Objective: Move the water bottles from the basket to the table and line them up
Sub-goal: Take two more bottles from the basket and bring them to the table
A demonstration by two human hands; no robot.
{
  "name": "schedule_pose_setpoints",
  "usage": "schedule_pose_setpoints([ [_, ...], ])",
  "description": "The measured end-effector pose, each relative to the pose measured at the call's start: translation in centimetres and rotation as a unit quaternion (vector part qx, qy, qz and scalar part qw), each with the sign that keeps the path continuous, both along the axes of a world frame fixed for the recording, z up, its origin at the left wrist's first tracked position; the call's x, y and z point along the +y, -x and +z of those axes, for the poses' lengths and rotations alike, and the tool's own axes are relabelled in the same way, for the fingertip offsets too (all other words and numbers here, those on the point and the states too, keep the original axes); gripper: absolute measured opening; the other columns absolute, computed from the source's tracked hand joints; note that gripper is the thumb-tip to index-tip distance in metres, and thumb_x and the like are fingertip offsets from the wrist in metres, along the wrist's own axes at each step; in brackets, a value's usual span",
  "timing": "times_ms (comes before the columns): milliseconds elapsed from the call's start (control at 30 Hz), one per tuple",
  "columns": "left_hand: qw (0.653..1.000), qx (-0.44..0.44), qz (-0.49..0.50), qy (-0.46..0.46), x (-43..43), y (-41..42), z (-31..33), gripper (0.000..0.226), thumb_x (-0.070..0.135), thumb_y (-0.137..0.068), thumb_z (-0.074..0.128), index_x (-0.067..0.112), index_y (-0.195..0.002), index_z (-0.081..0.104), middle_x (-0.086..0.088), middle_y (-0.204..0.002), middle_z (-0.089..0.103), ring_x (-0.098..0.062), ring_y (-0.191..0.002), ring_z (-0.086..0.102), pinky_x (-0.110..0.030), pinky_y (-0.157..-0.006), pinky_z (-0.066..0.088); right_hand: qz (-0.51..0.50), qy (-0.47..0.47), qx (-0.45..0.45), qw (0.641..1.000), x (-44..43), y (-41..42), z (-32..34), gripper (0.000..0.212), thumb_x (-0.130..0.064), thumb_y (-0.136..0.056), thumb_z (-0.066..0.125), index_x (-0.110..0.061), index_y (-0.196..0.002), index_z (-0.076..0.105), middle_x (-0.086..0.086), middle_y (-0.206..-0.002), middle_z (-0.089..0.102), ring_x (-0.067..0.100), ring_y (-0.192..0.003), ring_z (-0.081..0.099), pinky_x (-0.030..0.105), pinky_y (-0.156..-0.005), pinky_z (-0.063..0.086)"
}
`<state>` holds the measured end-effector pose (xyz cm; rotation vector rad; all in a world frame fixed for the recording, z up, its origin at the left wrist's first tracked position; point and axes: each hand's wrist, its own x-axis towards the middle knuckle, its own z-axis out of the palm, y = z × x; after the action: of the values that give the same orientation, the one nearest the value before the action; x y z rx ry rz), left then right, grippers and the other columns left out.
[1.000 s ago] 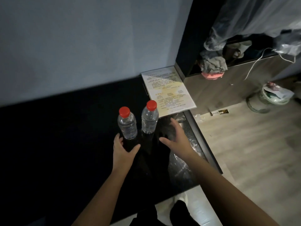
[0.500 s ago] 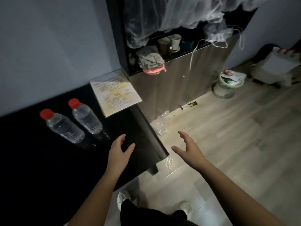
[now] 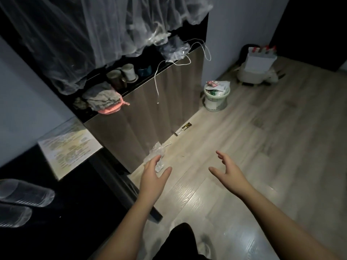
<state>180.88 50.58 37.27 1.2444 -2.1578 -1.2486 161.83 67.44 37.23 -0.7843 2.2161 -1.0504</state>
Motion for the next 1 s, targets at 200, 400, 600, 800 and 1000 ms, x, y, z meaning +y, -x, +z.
schedule_pose_setpoints([
  [200,1.000,0.009,-0.030,0.000,-1.6,8.8,-0.8,0.052,0.036,-0.087,0.066,0.028,-0.136,0.048,0.012,-0.135,0.049,-0.004,-0.123,0.046,-0.027,-0.102,0.039,-0.026,-0.001,-0.004,1.000,-0.4,7.1,-0.6,0.065,-0.032,-0.090,0.067,-0.024,-0.146,0.035,-0.002,-0.148,0.040,0.012,-0.136,0.037,0.025,-0.106,0.030],
  [400,0.998,0.020,-0.057,-0.012,-4.7,19.6,-1.9,0.049,0.033,-0.087,0.067,0.029,-0.133,0.049,0.012,-0.134,0.050,-0.003,-0.124,0.045,-0.027,-0.101,0.038,-0.046,-0.010,0.008,0.999,-3.2,17.6,-0.6,0.063,-0.032,-0.089,0.067,-0.025,-0.144,0.037,0.000,-0.147,0.040,0.014,-0.135,0.038,0.025,-0.107,0.030],
  [600,0.993,0.021,-0.114,0.006,-8.9,31.2,-0.3,0.048,0.030,-0.087,0.068,0.023,-0.133,0.052,0.008,-0.131,0.052,-0.007,-0.123,0.047,-0.030,-0.104,0.039,-0.067,-0.029,0.023,0.997,-5.7,27.2,0.6,0.063,-0.031,-0.090,0.066,-0.022,-0.145,0.037,0.000,-0.149,0.039,0.015,-0.136,0.038,0.024,-0.106,0.028],
  [800,0.984,0.025,-0.174,0.033,-11.5,41.0,1.1,0.049,0.033,-0.087,0.068,0.022,-0.132,0.053,0.008,-0.129,0.053,-0.008,-0.121,0.050,-0.030,-0.105,0.040,-0.119,-0.001,0.033,0.992,-7.2,34.5,1.4,0.061,-0.027,-0.090,0.067,-0.019,-0.143,0.039,0.002,-0.146,0.041,0.015,-0.134,0.039,0.023,-0.105,0.027],
  [1000,0.982,0.030,-0.185,0.024,-11.3,48.4,1.4,0.050,0.033,-0.088,0.066,0.022,-0.134,0.051,0.010,-0.131,0.050,-0.008,-0.122,0.048,-0.031,-0.104,0.041,-0.128,0.006,0.042,0.991,-7.4,41.8,1.6,0.060,-0.027,-0.090,0.066,-0.018,-0.144,0.039,0.002,-0.146,0.041,0.017,-0.136,0.039,0.024,-0.106,0.027],
])
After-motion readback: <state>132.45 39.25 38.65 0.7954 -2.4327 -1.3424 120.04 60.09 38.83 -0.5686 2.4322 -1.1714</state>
